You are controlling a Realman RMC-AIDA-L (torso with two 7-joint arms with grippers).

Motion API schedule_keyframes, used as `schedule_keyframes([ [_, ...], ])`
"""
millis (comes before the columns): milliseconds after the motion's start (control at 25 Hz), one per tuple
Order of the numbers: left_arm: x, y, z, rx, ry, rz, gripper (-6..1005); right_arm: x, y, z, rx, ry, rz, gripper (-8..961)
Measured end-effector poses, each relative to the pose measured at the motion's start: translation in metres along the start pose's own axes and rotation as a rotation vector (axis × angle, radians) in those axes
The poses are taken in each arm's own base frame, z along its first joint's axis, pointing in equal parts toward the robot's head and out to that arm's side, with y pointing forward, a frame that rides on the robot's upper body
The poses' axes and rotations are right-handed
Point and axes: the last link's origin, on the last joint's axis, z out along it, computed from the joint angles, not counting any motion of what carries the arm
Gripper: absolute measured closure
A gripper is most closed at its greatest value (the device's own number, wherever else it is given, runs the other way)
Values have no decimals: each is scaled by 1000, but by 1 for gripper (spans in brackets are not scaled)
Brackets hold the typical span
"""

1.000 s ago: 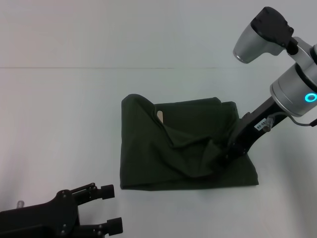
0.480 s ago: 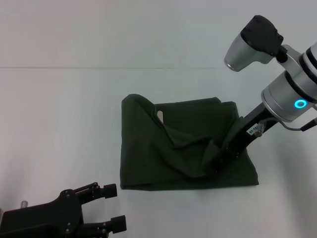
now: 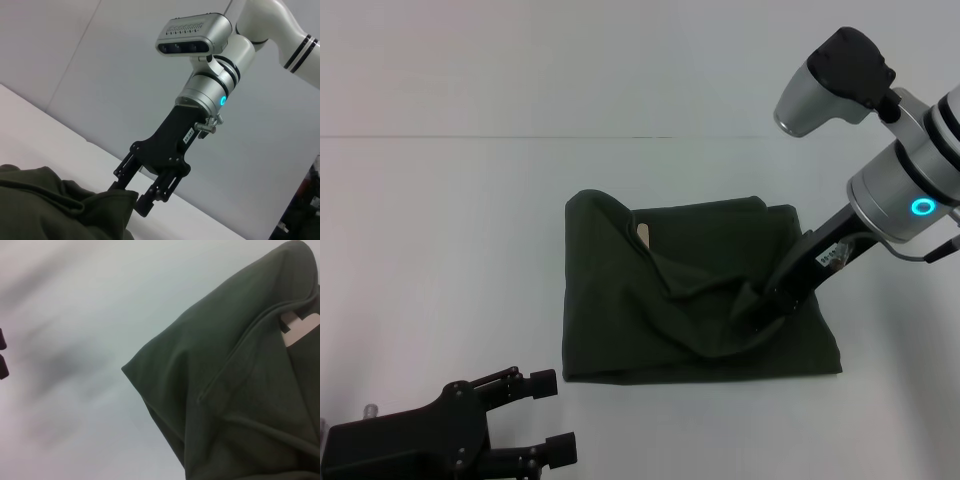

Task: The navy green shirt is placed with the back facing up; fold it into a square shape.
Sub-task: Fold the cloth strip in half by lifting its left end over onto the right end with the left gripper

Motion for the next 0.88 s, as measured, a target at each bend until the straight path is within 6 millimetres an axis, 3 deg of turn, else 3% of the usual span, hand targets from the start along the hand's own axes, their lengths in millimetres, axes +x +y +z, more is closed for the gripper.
schedule_keyframes([
  [280,0,-1,0,5,-2,5,60,2,-1,1,-7,-2,13,351],
  [480,-1,0,-1,6,-3,8,59,8,-3,1,-6,-7,41,600],
  [720,-2,0,-1,6,-5,11,59,14,-6,0,-13,-26,69,832],
  [880,-1,0,-1,6,-5,12,59,20,-9,-3,-23,-53,107,918],
])
